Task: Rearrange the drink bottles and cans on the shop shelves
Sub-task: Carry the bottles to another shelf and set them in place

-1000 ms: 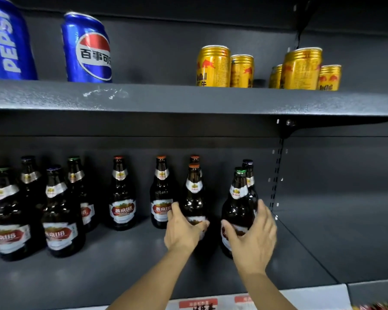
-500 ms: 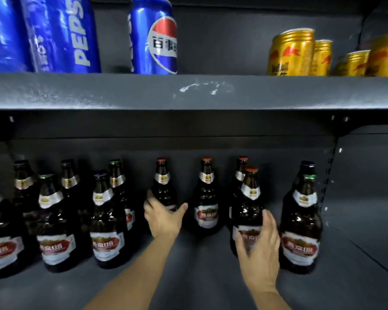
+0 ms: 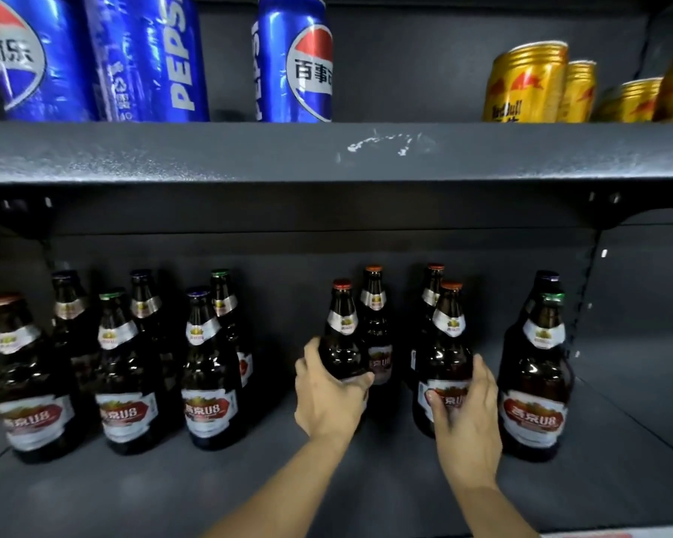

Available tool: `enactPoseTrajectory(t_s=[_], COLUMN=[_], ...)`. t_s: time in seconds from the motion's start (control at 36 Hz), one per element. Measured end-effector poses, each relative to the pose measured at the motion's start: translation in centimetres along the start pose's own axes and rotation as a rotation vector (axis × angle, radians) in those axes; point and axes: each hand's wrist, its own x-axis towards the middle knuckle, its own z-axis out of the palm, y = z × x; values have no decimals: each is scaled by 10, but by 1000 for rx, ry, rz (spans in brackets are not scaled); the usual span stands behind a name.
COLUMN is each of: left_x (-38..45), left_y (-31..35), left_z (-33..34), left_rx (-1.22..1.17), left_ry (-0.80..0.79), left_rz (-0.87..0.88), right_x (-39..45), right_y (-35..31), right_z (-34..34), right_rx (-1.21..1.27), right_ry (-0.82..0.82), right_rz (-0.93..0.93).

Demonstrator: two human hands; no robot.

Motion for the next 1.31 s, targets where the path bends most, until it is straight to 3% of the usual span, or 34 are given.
enactPoseTrajectory(t_s=[0.11, 0.25, 0.44, 0.5, 0.61, 0.72, 0.78, 0.94, 1.14, 1.31], left_x=[-13, -20, -25, -27, -32, -36, -37, -43, -60, -30], left_y=[14, 23, 23, 22, 23, 18, 16, 15, 15, 11], left_z=[10, 20, 29, 29, 28, 23, 20, 17, -4, -61], left_rx=[-5, 22, 49, 51, 66, 37, 25, -41, -39, -34], left_ry=[-49, -70, -34, -11, -12, -68, -102, -132, 224, 474], left_rz=[0, 26, 54, 53, 77, 128, 142, 158, 192, 307], right_x=[0, 3, 38, 44, 45, 48, 47, 12, -26, -56], right_y=[-2, -4, 30, 38, 49, 47, 44, 37, -15, -86], right_z=[-1, -19, -78, -88, -95, -96, -101, -112, -112, -76], right_rx=[-41, 38, 16, 17, 19, 66, 25, 41, 176, 384], right_ry=[35, 260, 493, 417, 56, -75, -72, 165, 35, -80], right_rz=[1, -66, 149, 175, 246, 321, 297, 255, 147, 120])
